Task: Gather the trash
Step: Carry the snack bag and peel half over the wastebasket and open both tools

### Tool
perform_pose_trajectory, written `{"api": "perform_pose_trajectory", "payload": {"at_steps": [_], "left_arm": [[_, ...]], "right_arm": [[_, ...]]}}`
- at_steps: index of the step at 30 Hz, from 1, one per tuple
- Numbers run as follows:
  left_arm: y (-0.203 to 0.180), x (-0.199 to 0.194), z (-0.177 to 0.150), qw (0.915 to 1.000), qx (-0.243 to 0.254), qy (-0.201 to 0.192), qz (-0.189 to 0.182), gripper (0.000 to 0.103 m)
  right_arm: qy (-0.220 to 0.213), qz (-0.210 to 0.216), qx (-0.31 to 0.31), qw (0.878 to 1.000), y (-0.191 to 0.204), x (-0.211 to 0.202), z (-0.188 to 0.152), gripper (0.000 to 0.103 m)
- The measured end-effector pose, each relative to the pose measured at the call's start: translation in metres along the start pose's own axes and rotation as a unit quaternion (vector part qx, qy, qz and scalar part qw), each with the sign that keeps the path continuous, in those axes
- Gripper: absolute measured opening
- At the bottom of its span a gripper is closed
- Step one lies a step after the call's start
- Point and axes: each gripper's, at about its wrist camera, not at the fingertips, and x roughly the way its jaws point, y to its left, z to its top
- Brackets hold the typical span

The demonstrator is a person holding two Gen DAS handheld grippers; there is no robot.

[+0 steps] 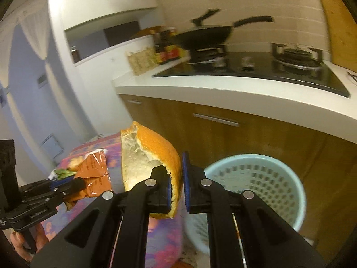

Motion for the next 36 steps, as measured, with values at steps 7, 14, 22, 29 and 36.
{"api": "perform_pose_trajectory", "payload": {"at_steps": [7, 14, 22, 29, 36], "left_arm": [[-0.047, 0.042, 0.009, 0.9982, 0.040, 0.038, -0.021, 0.020], [-0.088, 0.079, 0.009, 0.9942, 0.069, 0.074, -0.037, 0.020], [-0.117, 0.110, 0.004, 0.9889, 0.092, 0.106, -0.048, 0.020], [-0.128, 0.125, 0.000, 0.9869, 0.097, 0.117, -0.055, 0.036], [-0.121, 0.126, -0.005, 0.9872, 0.091, 0.119, -0.054, 0.037]], "right_arm": [[0.048, -0.077, 0.034, 0.995, -0.060, 0.007, -0.004, 0.006], [0.109, -0.115, 0.062, 0.985, -0.098, 0.030, -0.019, 0.007], [0.151, -0.125, 0.087, 0.977, -0.119, 0.049, -0.033, 0.010], [0.174, -0.128, 0.094, 0.972, -0.126, 0.054, -0.037, 0.025], [0.178, -0.122, 0.102, 0.971, -0.129, 0.054, -0.039, 0.030]]}}
